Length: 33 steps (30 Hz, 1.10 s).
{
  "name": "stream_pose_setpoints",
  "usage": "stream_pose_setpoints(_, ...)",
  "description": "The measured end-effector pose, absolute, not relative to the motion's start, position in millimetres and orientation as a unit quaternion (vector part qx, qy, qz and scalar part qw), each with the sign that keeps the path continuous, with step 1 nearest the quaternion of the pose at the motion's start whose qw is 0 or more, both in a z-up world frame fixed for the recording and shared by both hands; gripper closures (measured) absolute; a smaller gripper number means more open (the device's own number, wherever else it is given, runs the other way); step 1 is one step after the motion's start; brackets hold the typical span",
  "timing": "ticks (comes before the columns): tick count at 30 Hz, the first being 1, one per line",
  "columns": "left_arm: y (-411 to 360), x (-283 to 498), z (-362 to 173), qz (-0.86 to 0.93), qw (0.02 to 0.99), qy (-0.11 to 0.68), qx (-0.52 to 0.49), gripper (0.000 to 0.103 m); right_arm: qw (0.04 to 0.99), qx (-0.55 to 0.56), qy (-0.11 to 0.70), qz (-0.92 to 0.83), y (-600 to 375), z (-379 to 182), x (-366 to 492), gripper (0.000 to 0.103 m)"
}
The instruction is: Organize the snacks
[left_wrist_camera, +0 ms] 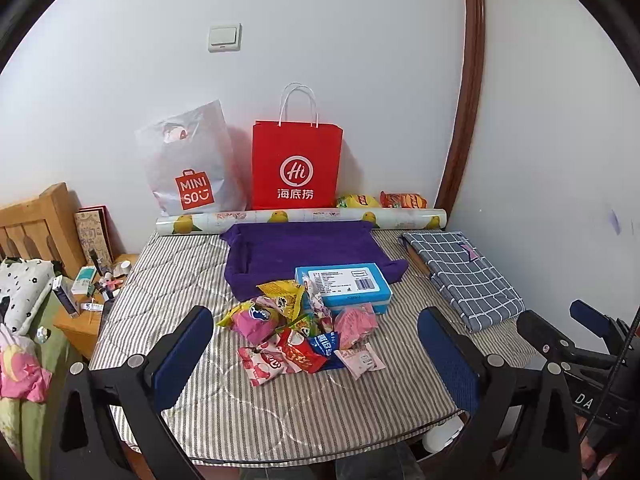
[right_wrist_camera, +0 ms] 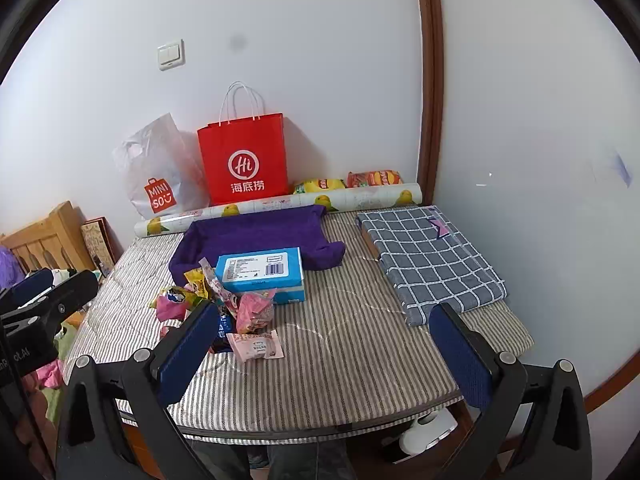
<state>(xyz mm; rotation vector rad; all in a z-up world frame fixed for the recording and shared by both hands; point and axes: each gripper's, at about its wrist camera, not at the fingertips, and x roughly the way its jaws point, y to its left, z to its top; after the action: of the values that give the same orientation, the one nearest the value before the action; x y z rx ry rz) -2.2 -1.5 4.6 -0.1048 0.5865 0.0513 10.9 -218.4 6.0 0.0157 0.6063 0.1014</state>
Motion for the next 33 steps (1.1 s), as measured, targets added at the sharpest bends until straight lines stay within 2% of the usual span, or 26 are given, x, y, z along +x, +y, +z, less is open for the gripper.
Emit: stream_pose_setpoints(33,-8.5,-6.8,1.6,0.031,0.958,0.282,-0.045,0.0,0.955,0.0,0.292,0.054,-211.7,6.6,6.3,0.0)
